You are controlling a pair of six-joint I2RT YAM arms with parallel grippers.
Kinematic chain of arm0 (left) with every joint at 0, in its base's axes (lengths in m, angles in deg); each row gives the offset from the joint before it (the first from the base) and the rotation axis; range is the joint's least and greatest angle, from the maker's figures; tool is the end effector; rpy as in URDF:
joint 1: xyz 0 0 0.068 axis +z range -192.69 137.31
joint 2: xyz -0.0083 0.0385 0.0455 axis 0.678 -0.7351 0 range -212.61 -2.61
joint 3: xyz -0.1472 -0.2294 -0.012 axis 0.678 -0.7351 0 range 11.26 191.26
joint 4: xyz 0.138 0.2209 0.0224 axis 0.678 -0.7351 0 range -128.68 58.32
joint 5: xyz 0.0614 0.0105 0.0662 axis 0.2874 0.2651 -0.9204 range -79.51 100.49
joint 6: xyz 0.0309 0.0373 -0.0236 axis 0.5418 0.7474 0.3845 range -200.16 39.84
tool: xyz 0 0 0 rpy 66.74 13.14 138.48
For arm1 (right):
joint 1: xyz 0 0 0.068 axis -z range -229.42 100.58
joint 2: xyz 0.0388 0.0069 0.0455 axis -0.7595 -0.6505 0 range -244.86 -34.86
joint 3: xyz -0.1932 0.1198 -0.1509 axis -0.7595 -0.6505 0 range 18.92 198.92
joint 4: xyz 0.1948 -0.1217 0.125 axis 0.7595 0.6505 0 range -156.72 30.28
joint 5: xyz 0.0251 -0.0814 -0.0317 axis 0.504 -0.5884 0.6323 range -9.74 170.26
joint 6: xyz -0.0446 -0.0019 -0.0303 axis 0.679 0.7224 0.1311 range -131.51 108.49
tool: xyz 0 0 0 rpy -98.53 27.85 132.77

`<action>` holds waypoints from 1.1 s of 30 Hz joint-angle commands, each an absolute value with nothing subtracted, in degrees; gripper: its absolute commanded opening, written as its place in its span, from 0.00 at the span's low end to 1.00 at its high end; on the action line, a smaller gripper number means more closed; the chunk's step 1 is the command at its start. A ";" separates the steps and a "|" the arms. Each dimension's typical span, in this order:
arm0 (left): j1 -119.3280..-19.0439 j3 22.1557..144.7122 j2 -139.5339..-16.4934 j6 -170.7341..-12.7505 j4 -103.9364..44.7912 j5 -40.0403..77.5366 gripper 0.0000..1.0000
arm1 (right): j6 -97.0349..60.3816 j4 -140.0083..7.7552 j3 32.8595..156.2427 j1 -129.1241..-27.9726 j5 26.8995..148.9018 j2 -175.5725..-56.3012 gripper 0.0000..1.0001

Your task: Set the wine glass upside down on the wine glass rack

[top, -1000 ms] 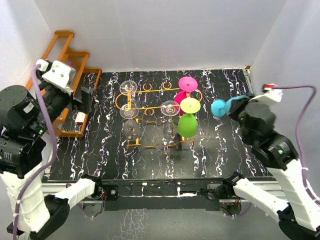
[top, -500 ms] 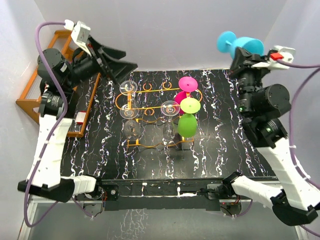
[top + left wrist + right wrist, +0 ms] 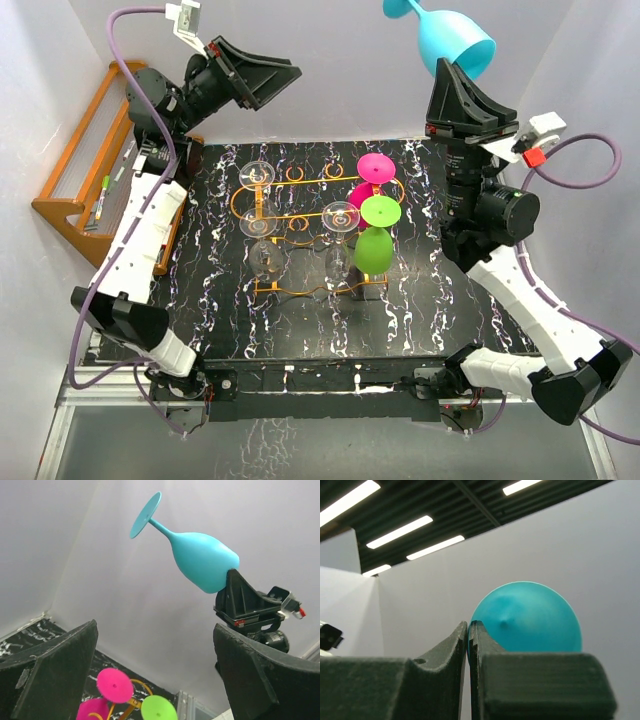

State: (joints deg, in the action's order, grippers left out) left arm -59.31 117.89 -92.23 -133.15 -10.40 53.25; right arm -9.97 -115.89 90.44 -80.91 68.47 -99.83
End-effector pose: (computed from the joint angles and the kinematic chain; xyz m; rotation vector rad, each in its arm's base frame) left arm 0.2936 -0.1128 0.5685 0.4291 1.1332 -1.4130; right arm 0.1796 0.1016 0.5302 0.0219 0.6336 0.4437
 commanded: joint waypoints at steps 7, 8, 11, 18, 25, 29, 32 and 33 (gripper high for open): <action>-68.79 133.78 -98.91 -130.36 -9.54 49.48 0.96 | -20.42 -137.91 87.01 -80.97 73.18 -100.03 0.08; -69.73 135.98 -100.32 -129.57 -9.95 49.06 0.96 | -22.03 -138.75 86.39 -80.90 72.05 -99.81 0.08; -72.91 142.21 -103.94 -126.21 -12.09 46.42 0.95 | -25.82 -143.75 83.57 -80.89 70.73 -99.13 0.08; -79.22 150.48 -110.11 -123.34 -12.51 44.83 0.93 | -30.59 -159.77 77.16 -80.89 72.19 -99.94 0.08; -81.01 153.11 -112.38 -122.00 -11.73 44.39 0.88 | -33.45 -164.36 75.75 -80.84 73.77 -100.06 0.08; -81.33 155.06 -113.50 -121.83 -10.86 43.76 0.84 | -36.71 -166.78 75.40 -80.88 74.80 -101.56 0.08; -81.55 156.18 -114.15 -120.47 -9.21 44.74 0.77 | -38.26 -166.71 75.05 -80.90 74.92 -102.06 0.08; -81.53 156.46 -114.41 -119.96 -8.87 44.84 0.73 | -38.52 -166.40 74.77 -80.84 75.15 -102.09 0.08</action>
